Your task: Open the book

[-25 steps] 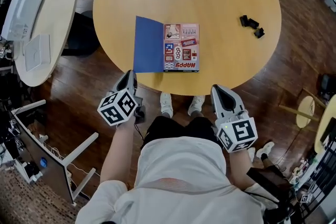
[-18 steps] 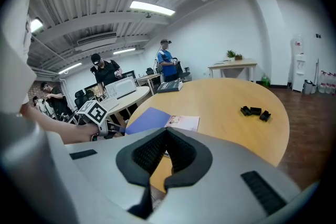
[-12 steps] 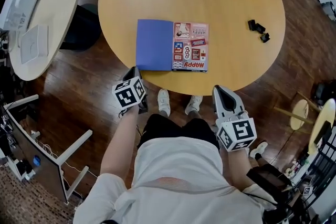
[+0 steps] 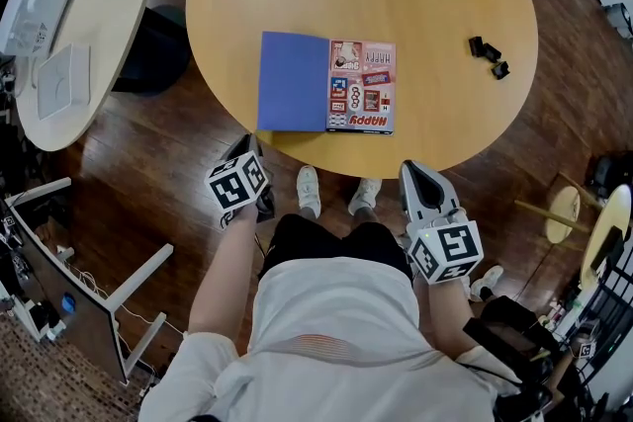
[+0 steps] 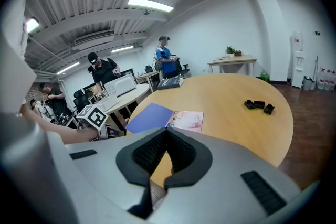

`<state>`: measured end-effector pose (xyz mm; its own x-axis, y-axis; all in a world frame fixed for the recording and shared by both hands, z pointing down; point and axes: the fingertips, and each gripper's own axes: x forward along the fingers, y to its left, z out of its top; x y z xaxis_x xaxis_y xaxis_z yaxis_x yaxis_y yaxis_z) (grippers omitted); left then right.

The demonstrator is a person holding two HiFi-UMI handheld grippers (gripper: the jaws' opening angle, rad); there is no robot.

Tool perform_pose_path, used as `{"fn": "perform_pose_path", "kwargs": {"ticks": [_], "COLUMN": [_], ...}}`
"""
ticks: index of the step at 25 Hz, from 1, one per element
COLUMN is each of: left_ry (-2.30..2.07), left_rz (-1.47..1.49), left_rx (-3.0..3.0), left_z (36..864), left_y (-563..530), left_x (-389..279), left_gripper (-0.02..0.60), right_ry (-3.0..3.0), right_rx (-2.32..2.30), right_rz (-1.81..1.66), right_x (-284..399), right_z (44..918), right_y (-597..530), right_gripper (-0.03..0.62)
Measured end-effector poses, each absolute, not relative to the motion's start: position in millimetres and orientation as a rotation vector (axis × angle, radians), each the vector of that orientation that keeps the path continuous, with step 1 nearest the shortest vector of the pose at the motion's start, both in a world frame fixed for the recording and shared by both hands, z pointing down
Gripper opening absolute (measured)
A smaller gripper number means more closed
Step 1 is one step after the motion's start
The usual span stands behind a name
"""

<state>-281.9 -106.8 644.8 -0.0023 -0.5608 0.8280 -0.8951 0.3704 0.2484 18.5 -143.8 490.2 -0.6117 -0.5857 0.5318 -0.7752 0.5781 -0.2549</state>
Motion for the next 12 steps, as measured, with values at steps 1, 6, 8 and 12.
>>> {"fn": "perform_pose_path", "kwargs": {"ticks": [1,6,8,12], "left_ry": [-1.691,-1.709,-1.715,-1.744], "left_rz": [0.429,0.398,0.390,0.338], "left_rx": [1.298,1.335,1.413,1.578], "left_z": [641.4,618.3,600.9,554.2], "left_y": [-102.0,-73.4,-69.4,-81.8], "left_x": [-282.6,-268.8,-255.4,-230.9], "left_gripper": [0.028,0.028,0.028,0.014], "right_ry": [-2.422,-2.431,-2.437,-2.453], "right_rx": [1.100,1.107,1.111,1.125], "right_rz": [0.665,0.664,0.660,0.648], "right_x": [18.8,22.7,24.8,30.7], "right_z": [489.9,485.3,482.8,474.2], "right_y": [-143.7,-145.1,-146.7,-151.1], "right_gripper": [-0.005,-0.005,-0.005,-0.005]}}
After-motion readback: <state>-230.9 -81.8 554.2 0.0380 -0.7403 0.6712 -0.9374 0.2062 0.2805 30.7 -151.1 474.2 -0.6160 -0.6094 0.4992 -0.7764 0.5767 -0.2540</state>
